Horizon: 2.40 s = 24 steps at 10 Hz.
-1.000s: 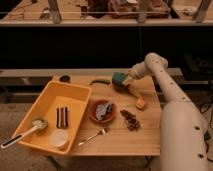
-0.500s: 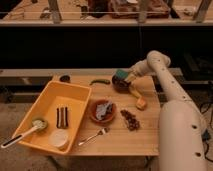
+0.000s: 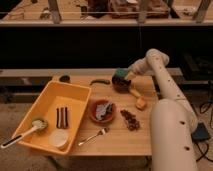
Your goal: Wipe purple bowl with sponge
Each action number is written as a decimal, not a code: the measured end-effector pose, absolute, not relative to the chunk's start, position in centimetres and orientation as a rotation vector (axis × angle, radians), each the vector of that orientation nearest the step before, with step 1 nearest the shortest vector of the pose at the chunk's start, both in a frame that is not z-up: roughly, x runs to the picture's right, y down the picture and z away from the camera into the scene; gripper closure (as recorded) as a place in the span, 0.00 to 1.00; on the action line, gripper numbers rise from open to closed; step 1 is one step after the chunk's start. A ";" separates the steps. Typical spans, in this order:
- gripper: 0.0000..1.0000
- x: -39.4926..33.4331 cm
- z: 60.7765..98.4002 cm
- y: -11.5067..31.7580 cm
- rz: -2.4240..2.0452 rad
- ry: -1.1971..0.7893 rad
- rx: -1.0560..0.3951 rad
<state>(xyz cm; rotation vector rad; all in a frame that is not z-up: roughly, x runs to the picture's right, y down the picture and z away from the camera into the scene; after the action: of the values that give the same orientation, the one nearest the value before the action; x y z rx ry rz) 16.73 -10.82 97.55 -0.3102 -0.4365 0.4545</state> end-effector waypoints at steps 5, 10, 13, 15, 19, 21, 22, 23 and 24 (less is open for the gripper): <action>1.00 13.2 97.9 -9.8 0.388 -0.456 -0.342; 1.00 14.1 97.0 -8.0 0.417 -0.462 -0.346; 1.00 15.7 96.0 -7.4 0.459 -0.449 -0.332; 1.00 17.1 95.9 -7.6 0.513 -0.431 -0.317; 1.00 16.3 96.7 -9.0 0.582 -0.417 -0.299; 1.00 16.0 97.1 -9.8 0.643 -0.390 -0.287; 1.00 16.2 97.4 -9.9 0.680 -0.376 -0.290; 1.00 16.2 97.6 -9.9 0.697 -0.368 -0.294; 1.00 15.8 97.9 -9.8 0.702 -0.361 -0.303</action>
<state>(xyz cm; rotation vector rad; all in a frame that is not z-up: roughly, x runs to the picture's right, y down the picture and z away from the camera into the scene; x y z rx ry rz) 15.81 -9.79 97.85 -0.3033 -0.3605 0.7021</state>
